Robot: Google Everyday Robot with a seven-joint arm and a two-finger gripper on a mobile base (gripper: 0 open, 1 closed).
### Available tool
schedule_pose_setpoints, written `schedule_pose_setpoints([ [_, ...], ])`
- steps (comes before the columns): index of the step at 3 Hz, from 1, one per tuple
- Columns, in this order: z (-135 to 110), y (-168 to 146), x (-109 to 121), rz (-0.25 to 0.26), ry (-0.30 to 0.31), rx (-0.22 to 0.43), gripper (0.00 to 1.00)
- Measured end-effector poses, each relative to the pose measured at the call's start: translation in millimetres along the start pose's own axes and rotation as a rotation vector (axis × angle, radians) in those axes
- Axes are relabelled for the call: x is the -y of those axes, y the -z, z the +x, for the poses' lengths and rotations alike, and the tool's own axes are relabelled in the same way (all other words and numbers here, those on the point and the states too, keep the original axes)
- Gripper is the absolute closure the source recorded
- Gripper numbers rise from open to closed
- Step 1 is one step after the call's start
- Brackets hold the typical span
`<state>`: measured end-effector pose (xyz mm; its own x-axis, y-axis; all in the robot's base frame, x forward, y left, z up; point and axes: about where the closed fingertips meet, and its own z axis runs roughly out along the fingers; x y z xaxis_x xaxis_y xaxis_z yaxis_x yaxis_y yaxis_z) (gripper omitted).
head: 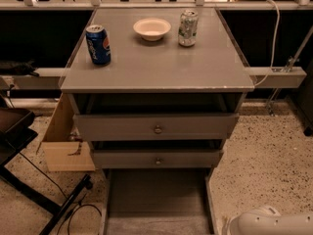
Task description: Close bottom drawer
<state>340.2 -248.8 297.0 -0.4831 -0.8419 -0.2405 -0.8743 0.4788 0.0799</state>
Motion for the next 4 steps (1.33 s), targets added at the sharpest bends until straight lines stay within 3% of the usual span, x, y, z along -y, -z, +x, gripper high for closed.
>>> schedule_pose_setpoints([
  [1,0.1,-0.5,-0.6,-0.001,0.0,0.0,0.0],
  [2,0.0,-11.4,-4.7,-0.019,-0.002,0.026,0.27],
  [3,29.7,-67.8,-23.4,-0.079,-0.007,0.089,0.58],
  [4,48.2,-122.3,-42.5,-0.133,0.005,0.134,0.81],
])
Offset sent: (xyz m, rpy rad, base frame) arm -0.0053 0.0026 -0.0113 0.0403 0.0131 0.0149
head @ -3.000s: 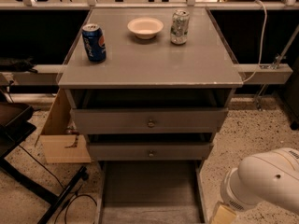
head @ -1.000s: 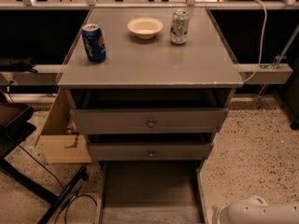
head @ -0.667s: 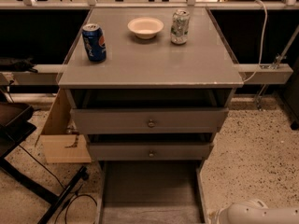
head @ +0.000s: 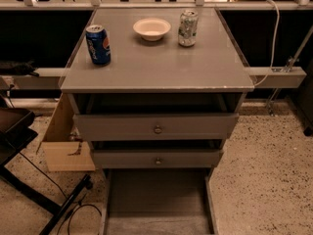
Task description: Close bottom drawer
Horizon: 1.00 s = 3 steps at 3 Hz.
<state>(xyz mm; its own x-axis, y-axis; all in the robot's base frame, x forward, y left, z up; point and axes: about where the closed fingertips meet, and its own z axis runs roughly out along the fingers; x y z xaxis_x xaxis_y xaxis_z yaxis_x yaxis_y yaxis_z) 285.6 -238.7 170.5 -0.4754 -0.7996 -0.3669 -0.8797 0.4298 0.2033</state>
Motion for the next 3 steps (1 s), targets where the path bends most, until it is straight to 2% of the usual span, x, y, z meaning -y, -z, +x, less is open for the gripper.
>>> schedule_pose_setpoints([
  [1,4.5,-52.3,-2.0,-0.029,0.008,0.093,1.0],
  [3,-26.4,-129.4,0.7,-0.094,0.055,0.27,1.0],
])
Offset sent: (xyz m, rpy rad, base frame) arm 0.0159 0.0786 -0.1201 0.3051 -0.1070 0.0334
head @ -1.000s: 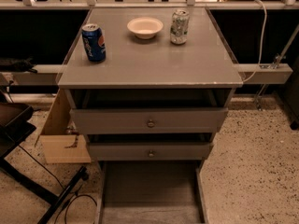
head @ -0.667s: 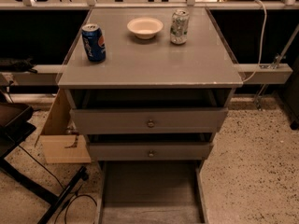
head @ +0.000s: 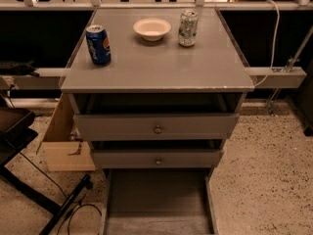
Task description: Close bottom drawer
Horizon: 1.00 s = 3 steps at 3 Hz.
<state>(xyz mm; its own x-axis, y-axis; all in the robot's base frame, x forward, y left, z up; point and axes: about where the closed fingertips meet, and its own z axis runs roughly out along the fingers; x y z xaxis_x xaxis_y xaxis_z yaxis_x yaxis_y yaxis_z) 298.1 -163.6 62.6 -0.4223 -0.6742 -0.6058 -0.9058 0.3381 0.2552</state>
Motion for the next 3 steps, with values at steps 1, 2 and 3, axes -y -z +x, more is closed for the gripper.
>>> schedule_pose_setpoints([
  [1,-10.3,-24.3,10.6,-0.023,0.007,0.074,1.0],
  [2,-22.4,-36.2,26.1,-0.026,0.019,0.128,1.0],
  [3,-33.3,-38.0,38.9,-0.021,0.031,0.146,1.0],
])
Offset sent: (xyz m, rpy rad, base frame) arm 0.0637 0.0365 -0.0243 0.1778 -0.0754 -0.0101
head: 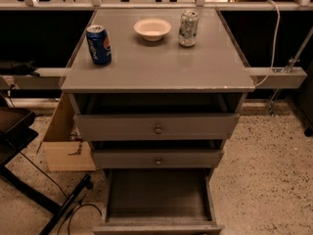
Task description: Close bottom drawer
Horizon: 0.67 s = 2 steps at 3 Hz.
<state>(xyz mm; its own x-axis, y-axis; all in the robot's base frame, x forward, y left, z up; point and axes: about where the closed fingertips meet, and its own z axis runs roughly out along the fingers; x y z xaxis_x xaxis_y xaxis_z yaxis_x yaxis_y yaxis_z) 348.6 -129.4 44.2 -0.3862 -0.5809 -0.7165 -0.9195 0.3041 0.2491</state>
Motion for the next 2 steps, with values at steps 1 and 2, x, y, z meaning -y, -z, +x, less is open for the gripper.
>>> schedule_pose_setpoints([
  [1,-17.8,0.9,18.8,0.01,0.024,0.012,1.0],
  [2,-36.1,2.9,38.3,0.019,0.04,0.033,1.0],
])
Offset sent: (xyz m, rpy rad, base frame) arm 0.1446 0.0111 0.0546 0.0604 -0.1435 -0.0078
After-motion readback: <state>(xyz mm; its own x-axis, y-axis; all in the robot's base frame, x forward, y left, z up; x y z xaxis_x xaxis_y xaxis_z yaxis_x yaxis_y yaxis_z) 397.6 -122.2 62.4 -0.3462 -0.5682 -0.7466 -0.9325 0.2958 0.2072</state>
